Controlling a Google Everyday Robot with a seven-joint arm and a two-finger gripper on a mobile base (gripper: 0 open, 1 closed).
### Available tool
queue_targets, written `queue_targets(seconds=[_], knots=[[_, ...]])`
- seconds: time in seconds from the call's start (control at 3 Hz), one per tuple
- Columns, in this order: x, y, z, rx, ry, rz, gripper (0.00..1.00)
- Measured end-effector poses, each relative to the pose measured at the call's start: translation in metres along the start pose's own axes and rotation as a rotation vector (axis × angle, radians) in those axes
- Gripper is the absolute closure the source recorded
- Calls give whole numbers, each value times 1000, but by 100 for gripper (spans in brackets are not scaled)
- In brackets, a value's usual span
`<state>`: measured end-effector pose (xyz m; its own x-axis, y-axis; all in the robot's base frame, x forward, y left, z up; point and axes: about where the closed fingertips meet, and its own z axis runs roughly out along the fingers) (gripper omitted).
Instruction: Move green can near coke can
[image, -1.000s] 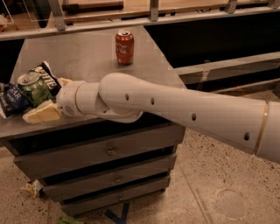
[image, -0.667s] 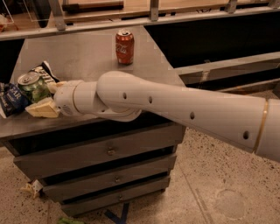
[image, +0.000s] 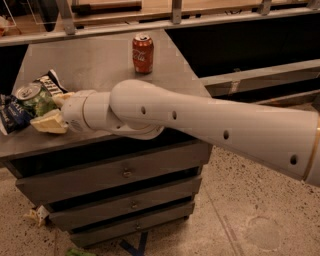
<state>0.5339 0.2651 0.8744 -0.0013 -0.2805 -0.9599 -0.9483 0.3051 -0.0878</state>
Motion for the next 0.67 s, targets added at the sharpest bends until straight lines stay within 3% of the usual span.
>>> queue_targets(seconds=[0.33, 0.67], knots=[[8, -15, -29, 93, 30, 31, 100], [22, -38, -69, 243, 74, 65, 100]])
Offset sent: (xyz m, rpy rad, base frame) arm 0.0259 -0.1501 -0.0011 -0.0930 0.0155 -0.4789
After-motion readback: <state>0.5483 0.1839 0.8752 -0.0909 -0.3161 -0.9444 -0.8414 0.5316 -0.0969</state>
